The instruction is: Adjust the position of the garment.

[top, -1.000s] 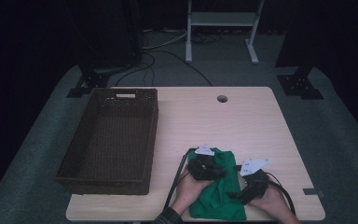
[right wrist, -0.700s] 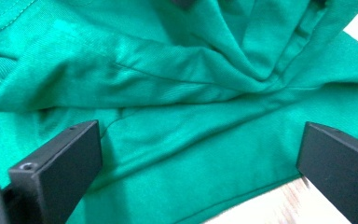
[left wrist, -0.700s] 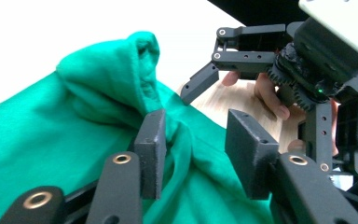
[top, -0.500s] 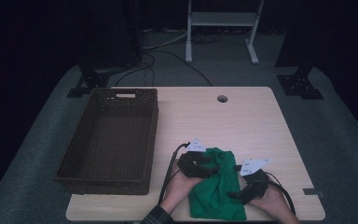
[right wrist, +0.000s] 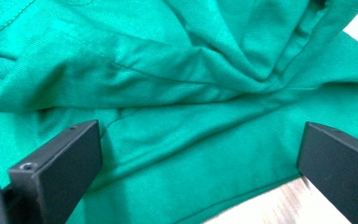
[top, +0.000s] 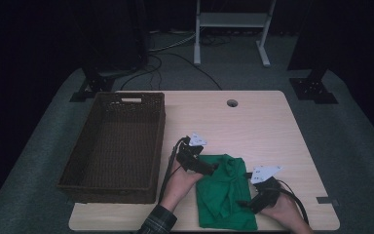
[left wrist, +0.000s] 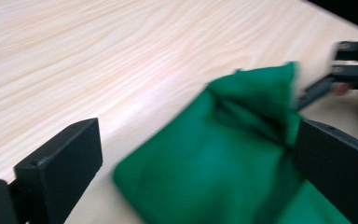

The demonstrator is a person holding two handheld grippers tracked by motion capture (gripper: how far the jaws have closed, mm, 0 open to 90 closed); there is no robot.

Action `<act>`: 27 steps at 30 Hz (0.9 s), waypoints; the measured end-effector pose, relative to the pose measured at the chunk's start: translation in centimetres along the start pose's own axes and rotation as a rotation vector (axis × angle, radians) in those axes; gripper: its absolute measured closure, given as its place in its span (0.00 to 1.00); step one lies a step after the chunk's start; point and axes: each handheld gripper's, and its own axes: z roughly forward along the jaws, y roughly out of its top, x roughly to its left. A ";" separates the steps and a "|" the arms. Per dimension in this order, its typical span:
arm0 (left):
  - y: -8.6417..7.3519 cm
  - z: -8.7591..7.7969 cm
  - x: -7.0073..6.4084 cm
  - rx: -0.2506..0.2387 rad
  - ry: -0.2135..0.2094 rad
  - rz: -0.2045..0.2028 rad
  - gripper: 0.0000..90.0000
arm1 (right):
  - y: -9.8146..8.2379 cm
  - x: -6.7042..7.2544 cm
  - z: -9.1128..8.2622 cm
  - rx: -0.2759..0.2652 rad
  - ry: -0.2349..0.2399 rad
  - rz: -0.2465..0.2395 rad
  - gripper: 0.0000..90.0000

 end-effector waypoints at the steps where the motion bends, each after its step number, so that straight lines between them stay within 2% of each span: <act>1: 0.0 0.1 0.2 -0.001 0.010 -0.001 0.01 | 0.0 0.0 0.0 0.000 0.000 0.000 0.00; 5: -0.2 0.8 1.2 0.011 0.053 -0.008 0.00 | 0.0 0.0 0.0 0.000 0.000 0.000 0.00; 12: -0.9 1.8 2.7 0.048 0.096 -0.033 0.00 | 0.0 0.0 0.0 0.001 0.000 -0.001 0.00; 16: -1.3 2.2 3.4 0.066 0.104 -0.049 0.00 | 0.0 0.0 0.0 0.001 0.000 0.000 0.00; 24: -2.1 3.3 4.3 0.124 0.125 -0.040 0.00 | 0.0 0.0 0.0 0.001 -0.001 0.000 0.00; 27: -2.4 3.5 4.6 0.124 0.120 -0.033 0.00 | 0.0 0.0 0.0 0.000 -0.001 -0.001 0.00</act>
